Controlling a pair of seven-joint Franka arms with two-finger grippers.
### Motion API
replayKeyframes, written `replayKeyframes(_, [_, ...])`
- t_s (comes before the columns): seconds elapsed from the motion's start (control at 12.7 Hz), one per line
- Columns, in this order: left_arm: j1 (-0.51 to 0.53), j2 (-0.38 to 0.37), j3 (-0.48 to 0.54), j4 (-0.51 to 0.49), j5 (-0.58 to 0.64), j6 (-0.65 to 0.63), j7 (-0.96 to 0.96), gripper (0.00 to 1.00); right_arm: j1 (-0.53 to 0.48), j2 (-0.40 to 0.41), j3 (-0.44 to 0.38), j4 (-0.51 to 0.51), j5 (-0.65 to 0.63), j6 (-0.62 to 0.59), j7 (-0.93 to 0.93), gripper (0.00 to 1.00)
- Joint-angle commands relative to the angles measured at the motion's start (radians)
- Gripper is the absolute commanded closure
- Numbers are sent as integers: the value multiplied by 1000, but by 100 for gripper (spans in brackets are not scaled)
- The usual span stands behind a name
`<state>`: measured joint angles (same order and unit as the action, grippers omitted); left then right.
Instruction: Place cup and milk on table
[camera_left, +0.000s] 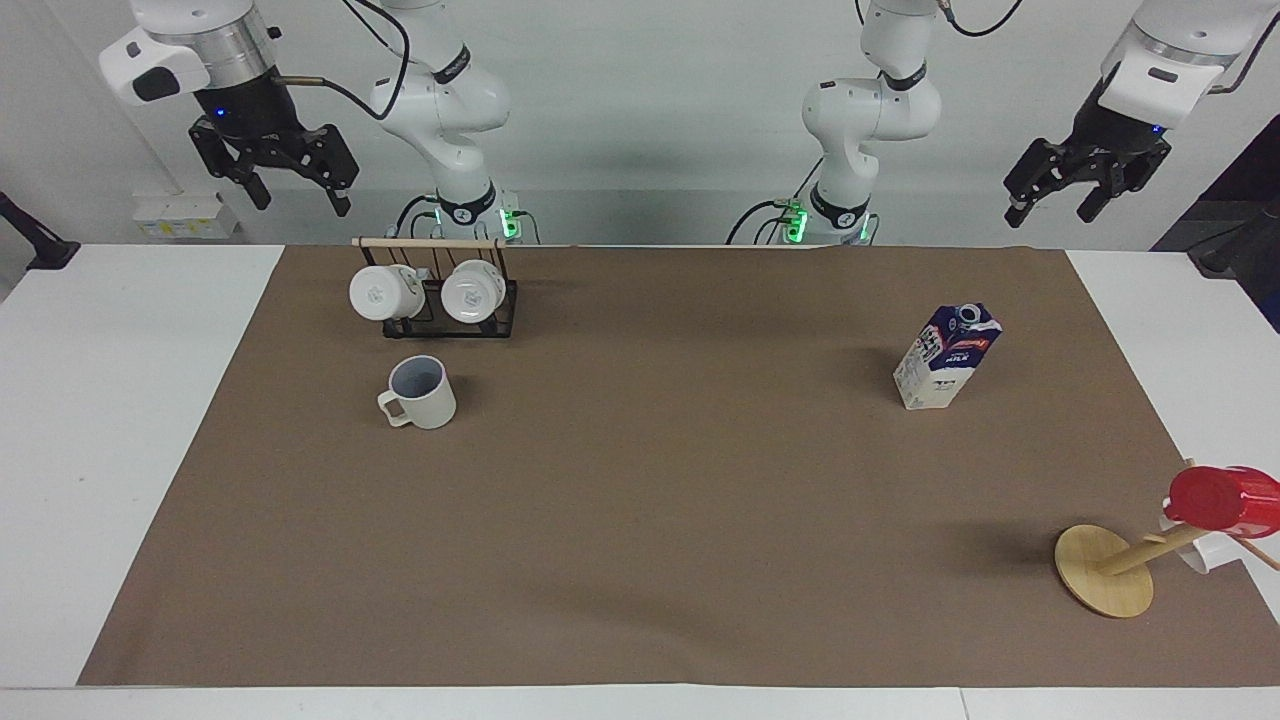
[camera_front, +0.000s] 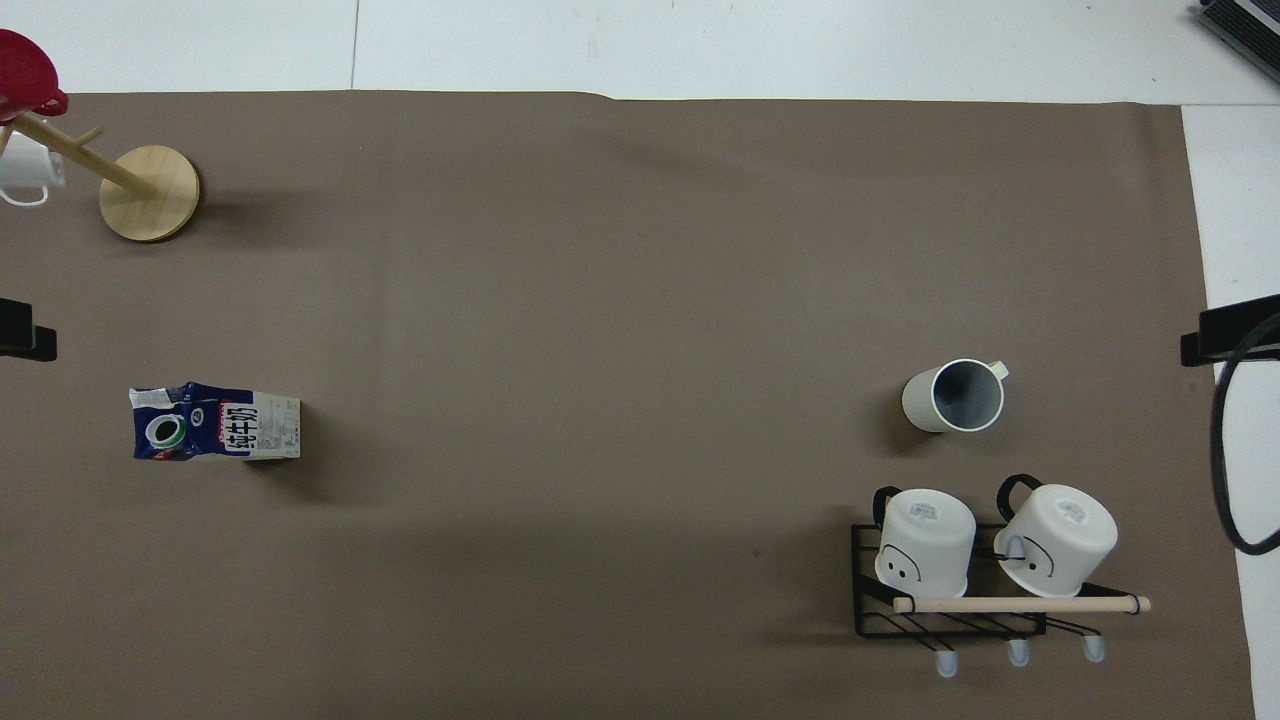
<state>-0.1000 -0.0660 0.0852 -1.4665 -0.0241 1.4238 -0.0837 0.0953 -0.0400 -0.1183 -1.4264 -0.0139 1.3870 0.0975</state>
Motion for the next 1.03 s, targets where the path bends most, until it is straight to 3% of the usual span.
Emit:
replayKeyframes(0.0, [-9,-14,5,-12,9,-5,-7,0,-5,-17,3,-17,20,12,25,0])
replayKeyframes(0.95, [-9,-14,5,-12,9,-5,-7,0,0,-55,3,-86,22,55,54,0])
